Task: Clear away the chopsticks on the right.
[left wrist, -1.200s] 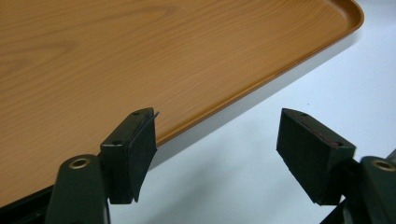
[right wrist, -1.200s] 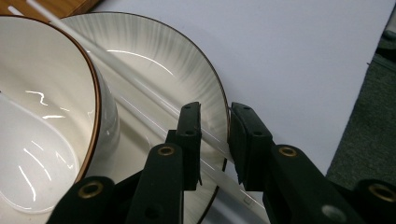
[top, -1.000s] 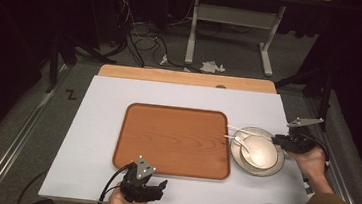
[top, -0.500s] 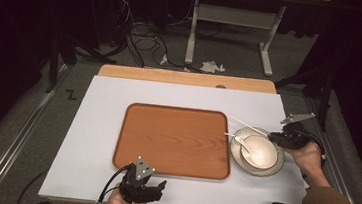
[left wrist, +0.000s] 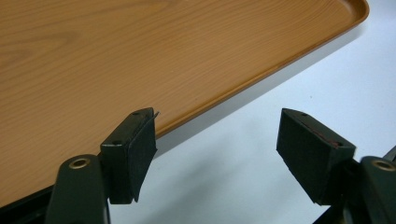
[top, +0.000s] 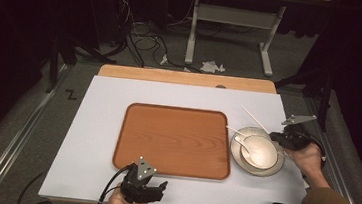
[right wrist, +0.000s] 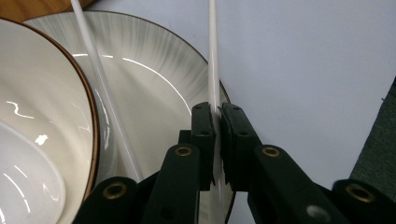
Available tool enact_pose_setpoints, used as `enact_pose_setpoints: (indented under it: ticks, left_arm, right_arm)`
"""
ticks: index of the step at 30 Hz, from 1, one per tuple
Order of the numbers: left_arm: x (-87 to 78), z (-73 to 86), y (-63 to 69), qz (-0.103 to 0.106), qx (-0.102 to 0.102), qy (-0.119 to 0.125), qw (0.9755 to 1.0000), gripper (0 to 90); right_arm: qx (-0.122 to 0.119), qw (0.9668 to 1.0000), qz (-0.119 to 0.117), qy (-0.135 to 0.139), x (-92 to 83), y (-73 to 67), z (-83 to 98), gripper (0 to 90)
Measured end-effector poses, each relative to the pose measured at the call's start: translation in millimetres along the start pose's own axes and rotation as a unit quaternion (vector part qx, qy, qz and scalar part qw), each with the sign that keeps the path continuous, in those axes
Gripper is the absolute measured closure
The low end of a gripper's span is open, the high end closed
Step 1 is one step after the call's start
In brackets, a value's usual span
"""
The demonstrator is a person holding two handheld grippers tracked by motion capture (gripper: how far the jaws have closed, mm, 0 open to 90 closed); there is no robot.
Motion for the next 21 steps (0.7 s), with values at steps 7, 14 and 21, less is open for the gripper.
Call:
enact_pose_setpoints:
  ticks: [7,14,21]
  left_arm:
    - [3.7,-2.8,2.5,0.01,0.006,-0.003,0.9999,28.6]
    - [8.8,-8.3,5.3,0.025,0.02,-0.003,0.9995,28.6]
    - [12.9,-15.9,7.3,0.042,0.034,-0.002,0.9985,28.5]
  right_arm:
    - [0.005,0.9997,0.005,0.024,-16.2,-3.1,-0.5,85.3]
    - [0.007,0.9984,0.011,0.055,-45.3,-15.7,0.8,85.3]
    - [0.005,0.9971,0.014,0.074,-70.0,-37.0,3.5,85.3]
Point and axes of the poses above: each handheld gripper's, and its own axes: x roughly forward along the jaws, z roughly out of its underside, y roughly to its right, the point moved 1 cm from there along x, roughly forward along the jaws, and after that the axes turned 2 degrees about -x, right-handed, at the moved point
